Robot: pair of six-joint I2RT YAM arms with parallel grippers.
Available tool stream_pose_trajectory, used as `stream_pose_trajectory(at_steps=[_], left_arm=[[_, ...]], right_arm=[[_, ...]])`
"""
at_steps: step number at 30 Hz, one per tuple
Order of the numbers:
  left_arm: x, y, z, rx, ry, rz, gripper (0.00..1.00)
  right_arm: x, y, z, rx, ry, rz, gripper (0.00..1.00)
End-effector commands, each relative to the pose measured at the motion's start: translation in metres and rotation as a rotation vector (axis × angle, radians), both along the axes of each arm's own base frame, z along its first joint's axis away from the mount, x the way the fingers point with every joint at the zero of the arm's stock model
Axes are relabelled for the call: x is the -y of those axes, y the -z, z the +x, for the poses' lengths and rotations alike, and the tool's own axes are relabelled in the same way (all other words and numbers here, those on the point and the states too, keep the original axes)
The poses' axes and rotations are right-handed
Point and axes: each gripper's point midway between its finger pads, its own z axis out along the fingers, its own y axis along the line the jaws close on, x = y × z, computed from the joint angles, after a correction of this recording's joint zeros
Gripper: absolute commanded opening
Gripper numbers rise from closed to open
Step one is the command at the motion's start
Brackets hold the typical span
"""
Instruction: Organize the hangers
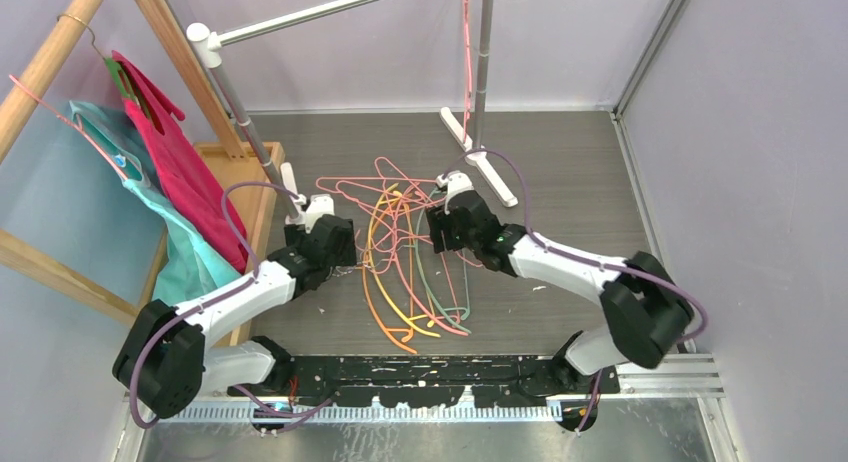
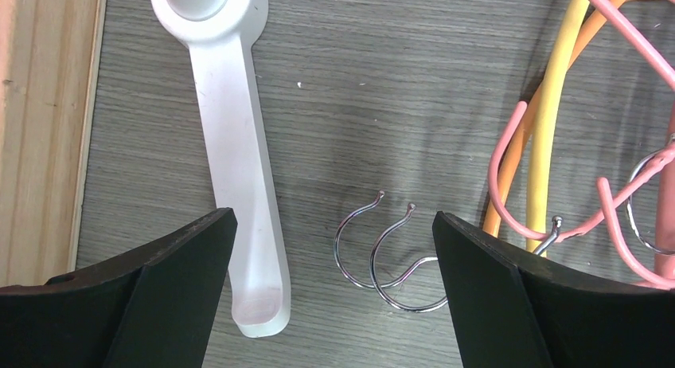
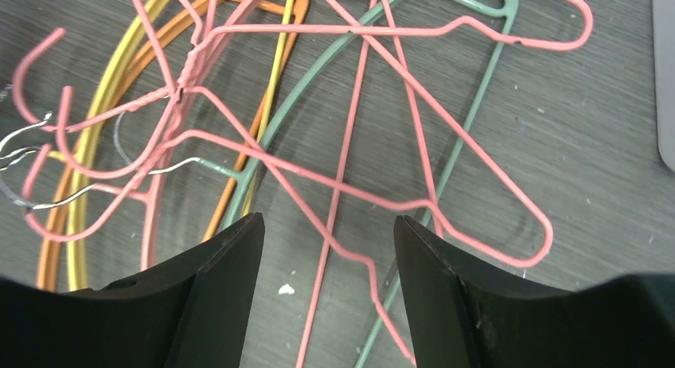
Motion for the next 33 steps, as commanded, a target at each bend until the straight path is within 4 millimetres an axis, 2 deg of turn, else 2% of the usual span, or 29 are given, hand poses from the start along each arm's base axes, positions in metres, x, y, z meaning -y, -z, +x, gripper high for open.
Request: stream_pose_trajectory(at_steps=[1, 4, 8, 12, 20, 24, 26, 33], left_arm=[[0.004, -0.019, 0.014, 0.066, -0.037, -0.040, 0.98], [0.004, -0.018, 0.014, 0.074, -0.039, -0.047, 0.98], [0.004, -0.016, 0.014, 0.072, -0.037, -0.048, 0.98], [0.004, -0.015, 0.015, 0.071, -0.039, -0.045, 0.98], [-0.001, -0.018, 0.012, 0.087, -0.046, -0.042, 0.98], [-0.004, -0.019, 0.011, 0.091, -0.054, -0.042, 0.98], [-0.005, -0.019, 0.010, 0.090, -0.056, -0.043, 0.98], [-0.008, -0.020, 0.009, 0.090, -0.060, -0.040, 0.98]], right_arm=[[-0.033, -0.031, 0.035, 0.120, -0.061, 0.027, 0.66], [-0.046, -0.027, 0.048, 0.130, -0.091, -0.001, 0.64], [-0.054, -0.029, 0.067, 0.176, -0.111, -0.063, 0.63], [-0.055, -0.016, 0.083, 0.185, -0.121, -0.168, 0.61], [-0.056, 0.011, 0.097, 0.154, -0.148, -0.299, 0.42], [-0.052, 0.011, 0.099, 0.171, -0.142, -0.316, 0.42], [-0.049, 0.011, 0.102, 0.183, -0.117, -0.327, 0.50], [-0.046, 0.031, 0.111, 0.185, -0.111, -0.395, 0.51]])
